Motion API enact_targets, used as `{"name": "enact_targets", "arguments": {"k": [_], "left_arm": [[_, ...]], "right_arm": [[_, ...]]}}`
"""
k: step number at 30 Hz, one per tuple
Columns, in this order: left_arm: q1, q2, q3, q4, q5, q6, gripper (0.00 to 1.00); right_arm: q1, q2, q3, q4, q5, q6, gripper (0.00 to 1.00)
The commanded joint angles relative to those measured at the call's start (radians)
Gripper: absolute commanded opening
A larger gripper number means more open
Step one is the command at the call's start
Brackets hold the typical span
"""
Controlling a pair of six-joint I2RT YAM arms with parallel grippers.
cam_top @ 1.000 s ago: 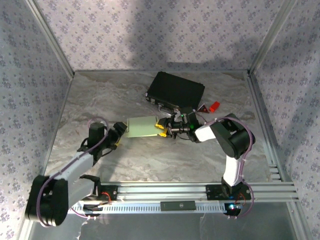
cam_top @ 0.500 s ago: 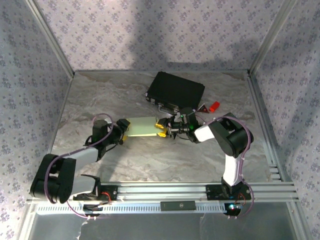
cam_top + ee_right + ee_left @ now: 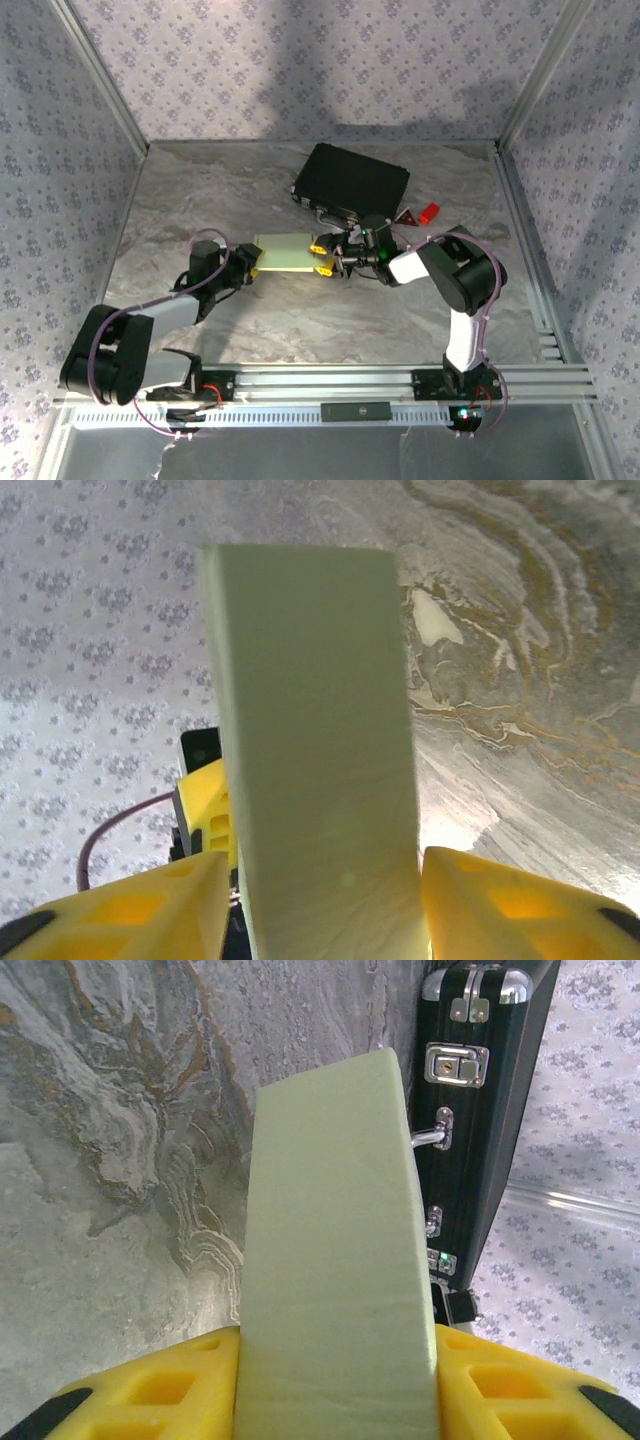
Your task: Fold the paper box
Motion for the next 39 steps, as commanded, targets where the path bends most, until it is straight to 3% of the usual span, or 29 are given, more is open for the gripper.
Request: {"name": "enact_targets", "arguments": {"k": [1, 6, 8, 12, 15, 20, 30, 37, 39], "left_arm": [[-0.005, -0.071, 0.024, -0.09, -0.043, -0.042, 0.41], [-0.005, -0.253, 0.096, -0.476, -0.112, -0.131, 0.34], [-0.004, -0.318, 0.123, -0.612, -0.137, -0.192, 0.34], [0.005, -0.365, 0.189, -0.788, -0.123, -0.257, 0.35], [0.006, -0.322, 0.252, -0.863, -0.07, -0.27, 0.35], [0.011, -0.239, 0.325, -0.955, 0.01, -0.284, 0.3], [0.061, -0.229, 0.263, -0.941, 0.086, -0.345, 0.3], [0.15, -0.12, 0.277, -0.96, 0.206, -0.27, 0.24], [0.181, -0.082, 0.312, -0.997, 0.225, -0.229, 0.24]], "right_arm": [[-0.001, -0.07, -0.016, -0.051, 0.007, -0.072, 0.63], [-0.037, -0.417, 0.012, -0.557, 0.151, -0.508, 0.7], [-0.027, -0.554, 0.067, -0.817, 0.287, -0.729, 0.71], [0.07, -0.757, 0.109, -1.039, 0.585, -1.069, 0.71], [0.191, -0.79, 0.125, -1.079, 0.76, -1.268, 0.72], [0.347, -0.668, 0.218, -1.115, 0.936, -1.468, 0.69], [0.479, -0.446, 0.389, -1.193, 1.011, -1.737, 0.67], [0.417, -0.452, 0.404, -1.2, 0.971, -1.692, 0.66], [0.365, -0.445, 0.412, -1.205, 0.889, -1.673, 0.63]]}}
